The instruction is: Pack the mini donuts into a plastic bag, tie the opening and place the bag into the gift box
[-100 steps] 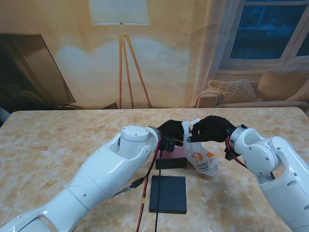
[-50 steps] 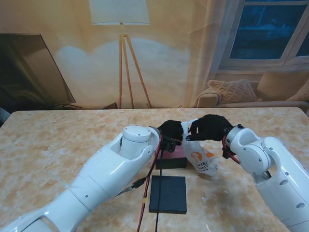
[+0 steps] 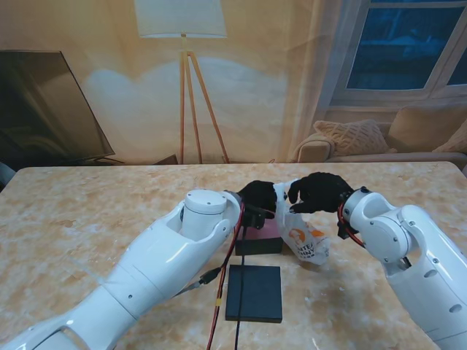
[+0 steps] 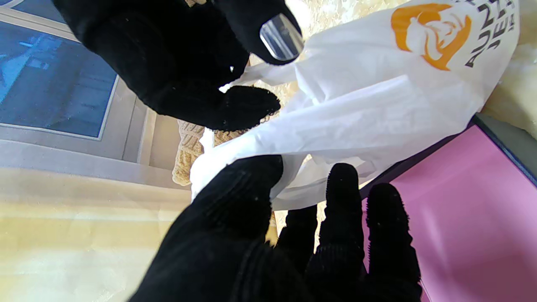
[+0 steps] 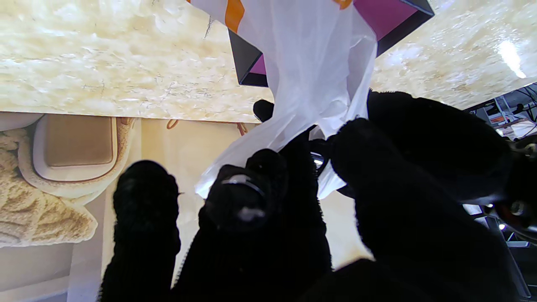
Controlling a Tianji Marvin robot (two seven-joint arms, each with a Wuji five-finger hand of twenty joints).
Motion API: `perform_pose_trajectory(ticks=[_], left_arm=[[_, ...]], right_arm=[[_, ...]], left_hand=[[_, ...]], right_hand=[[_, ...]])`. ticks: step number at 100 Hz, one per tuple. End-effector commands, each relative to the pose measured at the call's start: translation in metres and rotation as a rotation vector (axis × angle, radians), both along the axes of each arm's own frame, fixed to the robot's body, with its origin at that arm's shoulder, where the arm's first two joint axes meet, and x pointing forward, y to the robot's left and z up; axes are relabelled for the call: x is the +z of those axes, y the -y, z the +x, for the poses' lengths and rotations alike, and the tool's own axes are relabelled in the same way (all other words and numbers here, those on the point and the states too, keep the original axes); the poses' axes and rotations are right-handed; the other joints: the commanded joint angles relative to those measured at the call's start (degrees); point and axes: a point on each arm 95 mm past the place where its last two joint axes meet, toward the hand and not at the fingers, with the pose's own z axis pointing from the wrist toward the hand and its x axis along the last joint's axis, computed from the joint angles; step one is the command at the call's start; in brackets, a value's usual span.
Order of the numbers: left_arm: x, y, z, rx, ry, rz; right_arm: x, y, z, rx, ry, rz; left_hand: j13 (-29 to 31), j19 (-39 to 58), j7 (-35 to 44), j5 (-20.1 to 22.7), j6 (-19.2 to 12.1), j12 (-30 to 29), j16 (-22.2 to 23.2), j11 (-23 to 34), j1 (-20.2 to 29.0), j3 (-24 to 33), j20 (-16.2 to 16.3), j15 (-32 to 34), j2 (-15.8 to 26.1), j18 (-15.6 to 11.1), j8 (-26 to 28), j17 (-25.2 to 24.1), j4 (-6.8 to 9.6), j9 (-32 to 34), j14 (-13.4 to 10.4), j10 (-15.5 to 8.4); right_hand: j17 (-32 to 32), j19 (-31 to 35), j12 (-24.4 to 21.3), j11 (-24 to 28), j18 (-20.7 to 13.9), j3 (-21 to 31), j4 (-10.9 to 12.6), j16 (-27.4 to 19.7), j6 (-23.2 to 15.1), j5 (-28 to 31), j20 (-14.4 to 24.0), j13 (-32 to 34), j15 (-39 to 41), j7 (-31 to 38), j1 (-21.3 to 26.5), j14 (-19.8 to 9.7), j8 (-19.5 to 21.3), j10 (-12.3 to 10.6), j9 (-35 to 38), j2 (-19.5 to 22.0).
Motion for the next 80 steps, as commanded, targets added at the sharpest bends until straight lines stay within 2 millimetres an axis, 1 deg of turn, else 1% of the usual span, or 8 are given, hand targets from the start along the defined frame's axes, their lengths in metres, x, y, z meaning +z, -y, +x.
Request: perform_pose_trajectory(ticks=[1, 16, 28, 31, 46, 69, 75, 80], left_arm=[[0.005, 0.003, -0.001, -0.011, 0.001, -0.017], [0.005, 0.003, -0.001, 0.003, -0.009, -0.021], [0.006, 0.004, -0.002, 0.002, -0.011, -0.028], [0.007, 0.004, -0.002, 0.003, -0.012, -0.031], [0.009, 0.004, -0.004, 0.013, -0.027, -0.054], [0.009, 0.004, -0.004, 0.018, -0.028, -0.055], [0.008, 0.004, -0.004, 0.015, -0.024, -0.05], [0.008, 0.004, -0.003, 0.013, -0.022, -0.046]], right_arm=[[-0.005, -0.002, -0.002, 0.011, -0.014, -0.011], [-0.007, -0.005, 0.0, 0.007, -0.001, 0.015], [-0.01, -0.006, 0.0, 0.004, 0.003, 0.016], [-0.01, -0.006, 0.0, 0.002, 0.005, 0.015], [-0.012, -0.007, 0.0, -0.006, 0.03, -0.002], [-0.015, -0.006, -0.001, -0.012, 0.07, -0.034], [-0.015, -0.006, -0.001, -0.015, 0.072, -0.028], [-0.014, -0.007, -0.001, -0.017, 0.068, -0.013]], left_hand=[[-1.1, -0.9, 11.7, 3.7, -2.5, -0.7, -1.7, -0.7, 3.2, 0.3, -0.9, -1.9, 2.0, -1.4, 4.4, -0.6, 0.78, -1.6, -0.7, -0.2], [-1.9, -1.7, 11.4, 3.7, -2.5, -1.3, -2.9, -1.3, 3.2, 0.6, -1.2, -3.6, 1.7, -1.5, 3.9, -0.9, 0.56, -2.1, -0.7, -0.2], [-2.1, -2.2, 11.1, 3.4, -2.7, -2.0, -4.2, -1.9, 3.2, 0.4, -1.3, -5.3, 1.7, -1.4, 3.5, -1.1, 0.4, -2.3, -0.6, -0.3], [-2.2, -2.2, 11.1, 3.4, -2.8, -2.2, -4.6, -2.1, 3.2, 0.4, -1.3, -5.8, 1.7, -1.4, 3.3, -1.1, 0.34, -2.3, -0.7, -0.3], [-3.2, -4.3, 11.1, 3.4, -3.0, -3.8, -6.9, -3.5, 3.2, 0.6, -2.1, -8.9, 1.3, -1.6, 2.7, -1.9, 0.1, -2.9, -0.4, -0.2], [-4.5, -10.1, 11.0, 3.6, -3.3, -6.1, -10.4, -5.0, 3.2, 0.7, -4.6, -15.4, 1.0, -1.6, 2.1, -3.3, -0.06, -3.2, -0.5, -0.3], [-5.0, -11.7, 11.0, 3.7, -3.2, -6.8, -13.6, -5.4, 3.2, 0.9, -5.3, -19.2, 1.0, -1.8, 2.0, -3.6, -0.06, -3.3, -0.7, -0.5], [-5.0, -12.1, 10.9, 3.7, -3.0, -6.9, -14.4, -5.3, 3.2, 0.9, -5.5, -19.9, 1.1, -1.9, 2.0, -3.5, -0.04, -3.2, -0.8, -0.6]], right_hand=[[-0.1, 0.3, 0.8, 1.3, -1.1, 1.8, -1.5, 1.8, 1.0, -1.6, 0.7, -0.8, 1.0, 1.0, -0.3, -3.5, -0.7, -3.4, -1.4, -1.7], [-0.1, 0.1, 1.4, 1.3, -1.4, 3.3, -1.9, 1.9, 0.7, -1.4, 0.7, -0.6, 1.0, 1.3, -2.4, -3.9, -1.0, -3.8, -1.2, -2.3], [0.1, 0.0, 0.7, 1.6, -1.7, 4.3, 0.0, 2.1, 0.8, -0.5, 0.7, -0.4, 1.2, -0.1, -5.6, -4.2, -0.1, -4.2, -1.0, -2.3], [0.3, 0.0, 0.6, 1.9, -1.8, 4.8, 1.1, 2.1, 0.8, -0.1, 0.6, -0.3, 1.3, -0.7, -6.5, -4.3, 0.7, -4.2, -1.0, -2.3], [0.9, 0.1, 0.9, 3.0, -1.8, 4.4, 1.9, 2.4, 0.4, 0.9, 0.6, 0.5, 2.4, -0.3, -8.4, -4.6, 2.9, -4.9, -0.3, -2.4], [1.2, 0.3, 1.3, 4.1, -1.6, 3.8, 1.3, 2.8, -2.0, 3.2, 0.4, 1.4, 3.8, 1.4, -10.9, -4.7, 4.7, -5.1, 1.1, -3.5], [1.2, 0.3, 1.7, 4.1, -1.6, 2.6, -1.0, 2.9, -3.6, 3.5, 0.3, 1.7, 4.0, 2.4, -10.2, -4.7, 4.3, -5.7, 1.7, -3.7], [1.2, 0.3, 1.9, 4.0, -1.6, 1.5, -2.1, 2.9, -4.7, 3.5, 0.2, 1.7, 4.1, 3.4, -9.6, -4.6, 3.1, -5.7, 1.9, -3.3]])
